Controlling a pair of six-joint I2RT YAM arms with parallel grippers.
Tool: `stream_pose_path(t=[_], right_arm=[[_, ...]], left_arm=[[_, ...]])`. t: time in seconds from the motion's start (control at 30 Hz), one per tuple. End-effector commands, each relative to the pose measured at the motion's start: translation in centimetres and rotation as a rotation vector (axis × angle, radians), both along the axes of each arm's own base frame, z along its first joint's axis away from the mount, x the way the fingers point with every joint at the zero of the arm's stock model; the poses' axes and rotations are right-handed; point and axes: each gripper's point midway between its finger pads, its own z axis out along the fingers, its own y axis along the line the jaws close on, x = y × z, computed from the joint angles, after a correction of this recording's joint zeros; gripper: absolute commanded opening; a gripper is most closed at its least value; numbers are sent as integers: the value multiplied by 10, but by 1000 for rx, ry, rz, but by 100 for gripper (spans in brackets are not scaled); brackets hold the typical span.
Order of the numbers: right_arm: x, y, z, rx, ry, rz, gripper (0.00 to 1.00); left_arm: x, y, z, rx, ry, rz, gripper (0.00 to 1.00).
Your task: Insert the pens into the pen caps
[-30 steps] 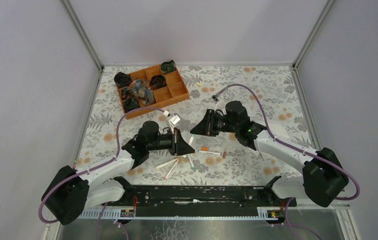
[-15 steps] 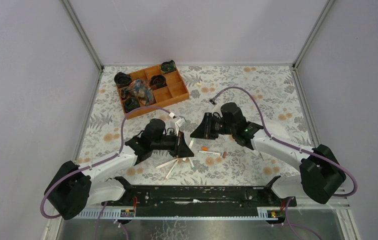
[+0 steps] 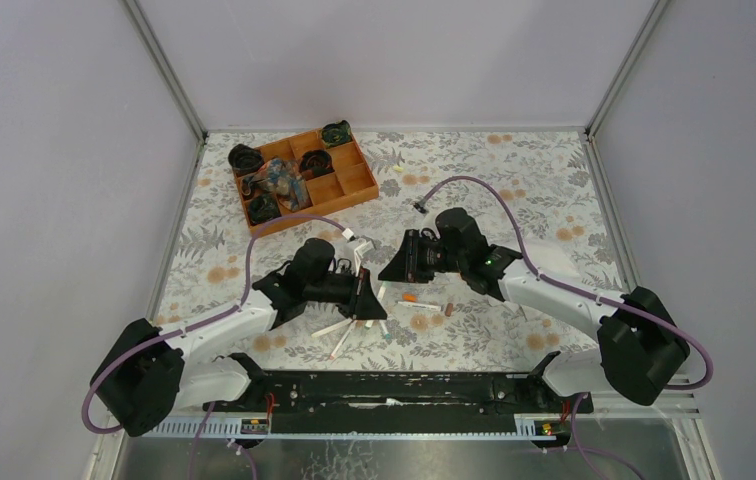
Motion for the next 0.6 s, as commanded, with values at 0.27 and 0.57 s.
stream_pose_path(t=[0.27,0.57], right_arm=[[-129,9,16,116,167,485,0],[-150,-1,10,61,151,584,0]], left_arm=[[55,-27,97,-278,-322,70,0],[63,-23,98,-256,-328,106,0]])
